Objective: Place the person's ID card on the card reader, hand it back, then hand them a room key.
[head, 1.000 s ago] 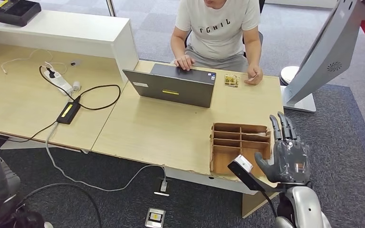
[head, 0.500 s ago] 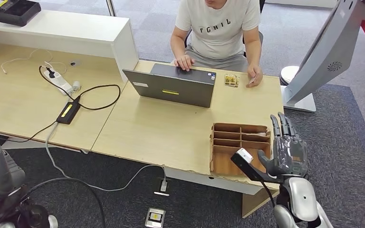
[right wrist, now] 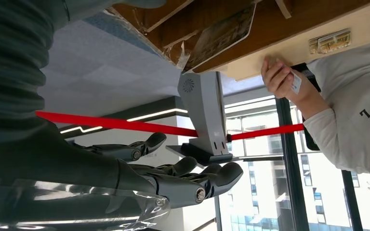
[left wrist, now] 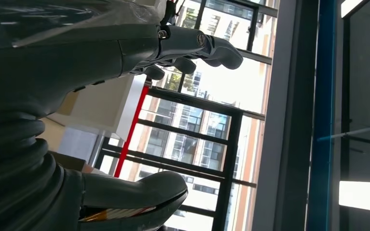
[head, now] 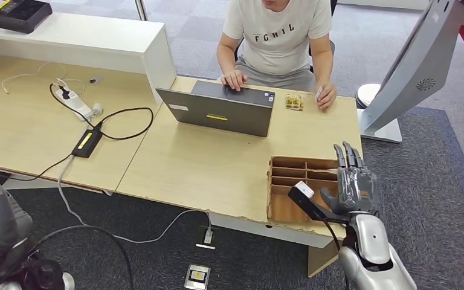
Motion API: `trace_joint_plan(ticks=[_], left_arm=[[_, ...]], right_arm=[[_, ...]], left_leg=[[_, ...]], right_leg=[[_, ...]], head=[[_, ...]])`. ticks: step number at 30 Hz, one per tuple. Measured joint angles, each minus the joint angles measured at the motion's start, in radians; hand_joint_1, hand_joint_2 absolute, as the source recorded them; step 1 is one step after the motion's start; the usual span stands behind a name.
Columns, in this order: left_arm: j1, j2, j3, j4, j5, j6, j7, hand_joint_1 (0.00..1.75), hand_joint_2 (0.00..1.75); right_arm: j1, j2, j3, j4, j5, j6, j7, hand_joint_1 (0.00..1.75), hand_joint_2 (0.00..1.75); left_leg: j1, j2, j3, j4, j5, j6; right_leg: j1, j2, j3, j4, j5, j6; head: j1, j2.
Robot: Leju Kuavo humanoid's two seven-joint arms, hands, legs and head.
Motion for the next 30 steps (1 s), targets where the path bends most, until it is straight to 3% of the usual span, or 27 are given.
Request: trace_joint_plan(ticks=[17, 30], left_arm=[[0.034, -0.072, 0.035, -0.009, -0.043, -0.041, 0.0, 0.0, 1.75], [0.047, -0.103, 0.064, -0.011, -0.047, -0.065, 0.0, 0.0, 1.75]], right_arm=[[-0.105, 0.094, 0.033, 0.228, -0.019, -0.03, -0.039, 0.0, 1.75], [-0.144, 0.108, 0.047, 0.291, -0.038, -0.049, -0.017, 0.0, 1.75]], left_leg=[[0.0, 0.0, 0.0, 0.0, 0.0, 0.0], [0.0, 0.0, 0.001, 0.0, 0.0, 0.0]], right_leg=[[0.0, 0.0, 0.0, 0.0, 0.0, 0.0], [0.0, 0.0, 0.0, 0.0, 0.0, 0.0]], head=[[0.0, 0.0], [0.0, 0.0]])
